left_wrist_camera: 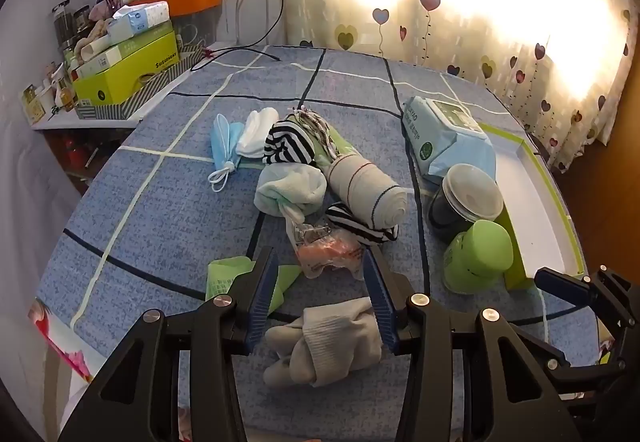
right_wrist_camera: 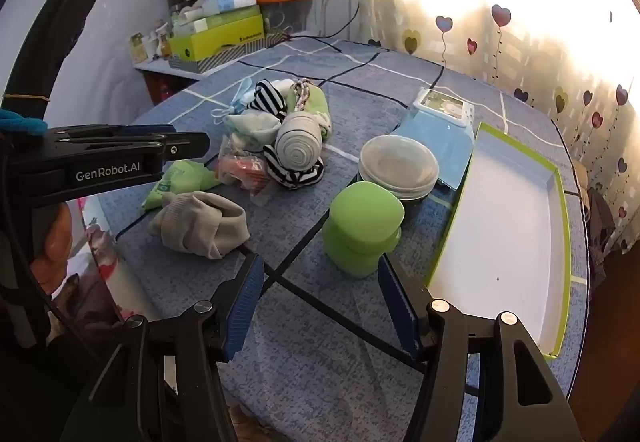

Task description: Organize soft objects

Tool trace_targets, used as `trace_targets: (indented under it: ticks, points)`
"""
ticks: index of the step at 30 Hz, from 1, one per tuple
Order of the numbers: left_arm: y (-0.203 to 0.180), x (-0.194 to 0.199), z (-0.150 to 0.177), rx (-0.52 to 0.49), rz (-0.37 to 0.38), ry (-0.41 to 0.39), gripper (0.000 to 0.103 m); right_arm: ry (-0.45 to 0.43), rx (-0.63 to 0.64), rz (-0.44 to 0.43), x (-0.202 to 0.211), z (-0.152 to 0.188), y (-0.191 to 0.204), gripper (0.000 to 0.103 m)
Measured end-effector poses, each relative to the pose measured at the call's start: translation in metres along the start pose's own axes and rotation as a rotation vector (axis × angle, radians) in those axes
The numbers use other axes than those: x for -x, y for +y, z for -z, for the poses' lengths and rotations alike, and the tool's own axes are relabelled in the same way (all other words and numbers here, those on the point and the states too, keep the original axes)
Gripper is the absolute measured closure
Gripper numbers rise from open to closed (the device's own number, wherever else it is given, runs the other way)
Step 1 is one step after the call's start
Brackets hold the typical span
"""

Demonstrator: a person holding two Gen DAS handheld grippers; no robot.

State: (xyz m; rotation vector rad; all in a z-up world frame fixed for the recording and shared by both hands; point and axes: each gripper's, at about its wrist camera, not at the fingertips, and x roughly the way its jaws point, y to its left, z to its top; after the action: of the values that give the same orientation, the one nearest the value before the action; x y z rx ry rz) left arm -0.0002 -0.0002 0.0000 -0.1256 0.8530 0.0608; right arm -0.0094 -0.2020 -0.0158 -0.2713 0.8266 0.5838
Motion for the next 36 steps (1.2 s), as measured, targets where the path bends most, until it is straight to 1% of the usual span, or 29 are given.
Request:
trace_targets:
  ticks: [7,13,36]
  points:
    - [0.0052,-0.0025,0.0036,0.005,-0.008,0.004,0.057,0.000,0.001,-0.003,-0.0011,-0.0015,0.0004,0.044]
    - [0.0036,-0.0030,-0.0005,0.002,-0.007,0.017,0.057,-0.002,0.001,-0.006,-0.0019,-0.0019,0.0001,0.044]
    - [0.0011,-0.0035,0.0022,-0.002,-0.010,0.023,0.057,-0.003,0.010,-0.002,-0.0014,-0.0042,0.0032,0.044]
